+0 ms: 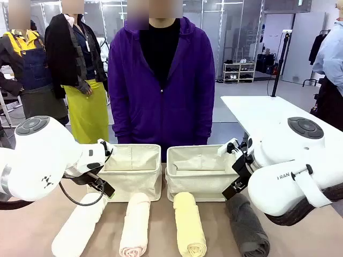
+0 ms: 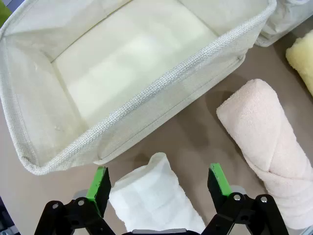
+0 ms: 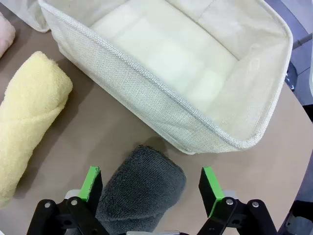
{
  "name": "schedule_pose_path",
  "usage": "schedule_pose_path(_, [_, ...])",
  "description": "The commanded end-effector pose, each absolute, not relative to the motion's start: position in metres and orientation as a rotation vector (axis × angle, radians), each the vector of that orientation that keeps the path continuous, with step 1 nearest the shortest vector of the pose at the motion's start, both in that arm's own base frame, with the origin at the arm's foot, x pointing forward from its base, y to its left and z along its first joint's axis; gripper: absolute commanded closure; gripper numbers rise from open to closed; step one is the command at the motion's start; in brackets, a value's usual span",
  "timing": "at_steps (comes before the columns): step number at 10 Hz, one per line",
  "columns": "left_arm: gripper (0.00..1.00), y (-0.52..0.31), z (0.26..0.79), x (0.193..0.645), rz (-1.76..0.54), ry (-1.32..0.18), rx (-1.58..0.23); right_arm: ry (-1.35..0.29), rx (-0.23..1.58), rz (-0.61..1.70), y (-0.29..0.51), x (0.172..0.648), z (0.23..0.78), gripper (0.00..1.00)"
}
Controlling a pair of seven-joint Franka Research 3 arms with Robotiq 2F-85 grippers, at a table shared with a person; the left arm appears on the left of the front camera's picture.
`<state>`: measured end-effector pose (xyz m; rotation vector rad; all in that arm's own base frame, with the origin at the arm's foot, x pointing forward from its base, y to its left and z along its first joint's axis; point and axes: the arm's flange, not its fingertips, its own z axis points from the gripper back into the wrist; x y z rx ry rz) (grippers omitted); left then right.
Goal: Divide the towels into two baskets.
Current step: Pick up one hotel-folded towel and place it in the Fabric basket indicated by the person.
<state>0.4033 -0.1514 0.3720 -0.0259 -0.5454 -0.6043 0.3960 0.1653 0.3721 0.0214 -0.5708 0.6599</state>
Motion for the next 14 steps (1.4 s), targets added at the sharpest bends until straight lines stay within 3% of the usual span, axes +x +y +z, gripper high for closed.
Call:
schedule_pose_path(1, [0.00,-0.152,0.372,0.403,-0.605,-0.545,-0.026,-0.571,0.021,0.660,0.165,0.396,0.372,0.00])
schedule_pose_path(10, [0.00,-0.152,0.372,0.403,-0.605,-0.545,-0.026,-0.571,0.021,0.660,0.165,0.396,0.372,0.00])
schedule_pose_path(14, [0.00,-0.143,0.412,0.405,-0.634,-0.534,-0.094,-0.564,0.030,0.662,0.166,0.411,0.422,0.00])
